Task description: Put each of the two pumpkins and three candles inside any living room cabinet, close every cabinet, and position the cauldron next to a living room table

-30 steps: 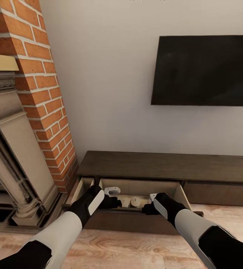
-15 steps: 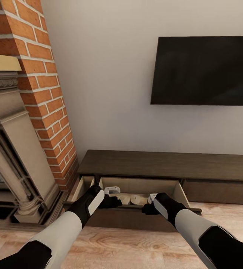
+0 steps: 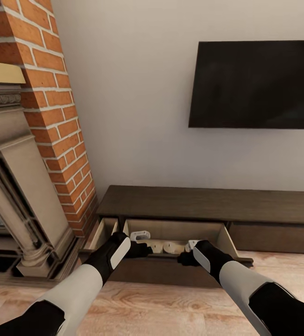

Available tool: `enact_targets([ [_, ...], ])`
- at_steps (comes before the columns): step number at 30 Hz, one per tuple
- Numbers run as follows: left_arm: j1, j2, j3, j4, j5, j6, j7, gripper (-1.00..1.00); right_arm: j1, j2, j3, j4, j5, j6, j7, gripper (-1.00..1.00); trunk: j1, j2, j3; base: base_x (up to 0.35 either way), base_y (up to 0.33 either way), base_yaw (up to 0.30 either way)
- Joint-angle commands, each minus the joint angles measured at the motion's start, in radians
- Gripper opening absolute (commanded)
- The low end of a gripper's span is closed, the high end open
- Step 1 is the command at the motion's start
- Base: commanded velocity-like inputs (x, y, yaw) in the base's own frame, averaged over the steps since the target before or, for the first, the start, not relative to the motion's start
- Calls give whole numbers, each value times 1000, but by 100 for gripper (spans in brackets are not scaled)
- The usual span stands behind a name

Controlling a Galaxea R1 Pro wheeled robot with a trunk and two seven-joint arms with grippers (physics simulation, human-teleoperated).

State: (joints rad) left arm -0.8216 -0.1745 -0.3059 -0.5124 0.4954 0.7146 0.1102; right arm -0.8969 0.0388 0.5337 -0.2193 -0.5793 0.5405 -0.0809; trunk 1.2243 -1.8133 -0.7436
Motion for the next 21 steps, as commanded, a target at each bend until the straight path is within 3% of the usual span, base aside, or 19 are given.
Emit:
enact_targets([
  [1, -1, 0, -2, 0, 11, 1, 10, 100, -1, 0, 7, -2, -11, -2, -8, 100, 4, -8, -4, 0, 0, 0],
  [6, -1, 0, -3, 32, 9, -17, 10, 100, 1, 0, 7, 0, -10, -57, -8, 100, 23, -43, -20, 0, 0, 0],
  [10, -1, 0, -4, 93, 9, -101, 9, 100, 2, 0, 7, 25, -9, -108, -8, 100, 38, -71, -32, 0, 0, 0],
  [16, -1, 0, -3, 216, 7, -290, 4, 100, 3, -2, 8, 43, -10, -133, -6, 100, 61, -113, -51, 0, 0, 0],
  [21, -1, 0, -2, 233, 6, -352, -3, 100, 4, -3, 10, 44, -9, -148, -5, 100, 80, -148, -67, 0, 0, 0],
])
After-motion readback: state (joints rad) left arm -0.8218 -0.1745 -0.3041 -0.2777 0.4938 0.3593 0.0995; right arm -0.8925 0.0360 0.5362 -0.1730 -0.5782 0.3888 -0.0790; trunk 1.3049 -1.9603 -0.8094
